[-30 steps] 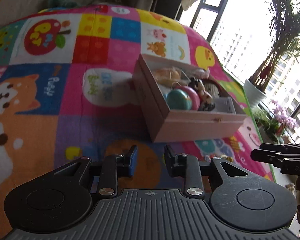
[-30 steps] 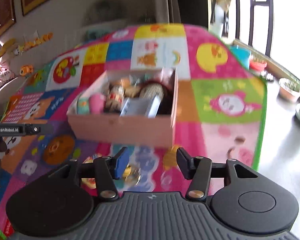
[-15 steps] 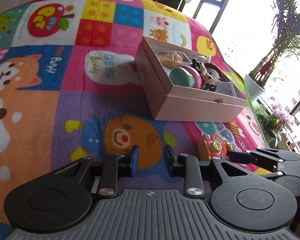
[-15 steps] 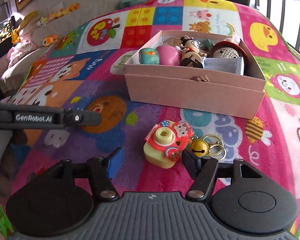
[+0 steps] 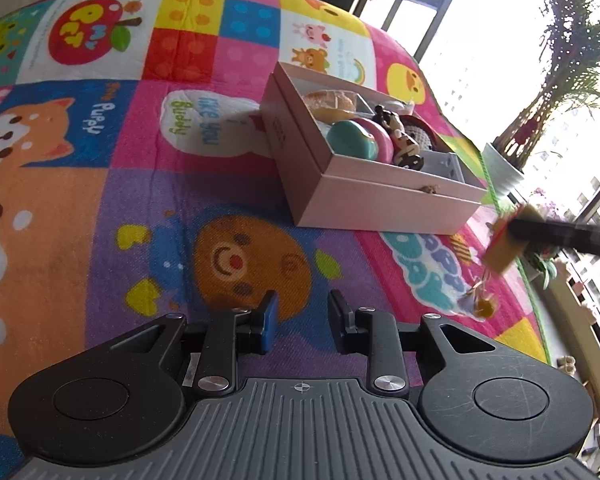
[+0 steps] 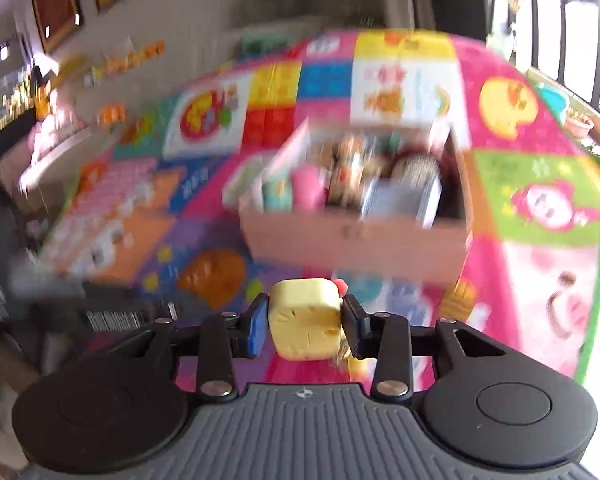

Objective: Organize objects
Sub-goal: 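Carry the Hello Kitty toy into the pink box with the right tool and release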

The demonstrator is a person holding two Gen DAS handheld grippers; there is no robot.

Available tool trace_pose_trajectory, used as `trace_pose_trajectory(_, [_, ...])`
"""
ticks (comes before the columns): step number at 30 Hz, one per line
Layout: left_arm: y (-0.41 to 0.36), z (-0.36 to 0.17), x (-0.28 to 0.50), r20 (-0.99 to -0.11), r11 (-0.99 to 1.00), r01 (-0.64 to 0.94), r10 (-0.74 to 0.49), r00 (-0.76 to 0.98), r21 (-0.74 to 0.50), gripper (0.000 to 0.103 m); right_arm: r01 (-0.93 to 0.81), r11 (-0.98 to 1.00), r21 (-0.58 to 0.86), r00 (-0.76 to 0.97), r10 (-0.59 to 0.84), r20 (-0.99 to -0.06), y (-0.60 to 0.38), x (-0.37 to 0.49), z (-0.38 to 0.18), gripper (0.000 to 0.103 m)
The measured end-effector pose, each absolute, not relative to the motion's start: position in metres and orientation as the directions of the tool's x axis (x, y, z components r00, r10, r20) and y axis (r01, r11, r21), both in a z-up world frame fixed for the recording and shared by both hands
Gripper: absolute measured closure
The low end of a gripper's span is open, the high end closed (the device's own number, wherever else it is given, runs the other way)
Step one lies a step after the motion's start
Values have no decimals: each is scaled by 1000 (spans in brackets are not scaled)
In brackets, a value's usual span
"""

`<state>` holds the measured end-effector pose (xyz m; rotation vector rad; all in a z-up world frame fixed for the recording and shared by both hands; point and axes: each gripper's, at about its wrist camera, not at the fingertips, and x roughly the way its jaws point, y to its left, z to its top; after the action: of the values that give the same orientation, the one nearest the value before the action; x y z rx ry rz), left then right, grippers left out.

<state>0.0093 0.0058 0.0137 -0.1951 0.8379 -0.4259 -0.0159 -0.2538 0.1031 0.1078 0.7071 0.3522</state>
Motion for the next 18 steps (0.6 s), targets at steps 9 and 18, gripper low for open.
trace_pose_trajectory(9, [8, 14, 7, -671, 897, 284, -443, 595, -340, 72, -243, 966, 86, 877, 256, -406, -246, 52, 177, 64])
trace_pose_trajectory(18, [24, 24, 16, -665, 916, 245, -399, 631, -317, 74, -140, 973, 181, 893, 203, -401, -286, 68, 162, 44])
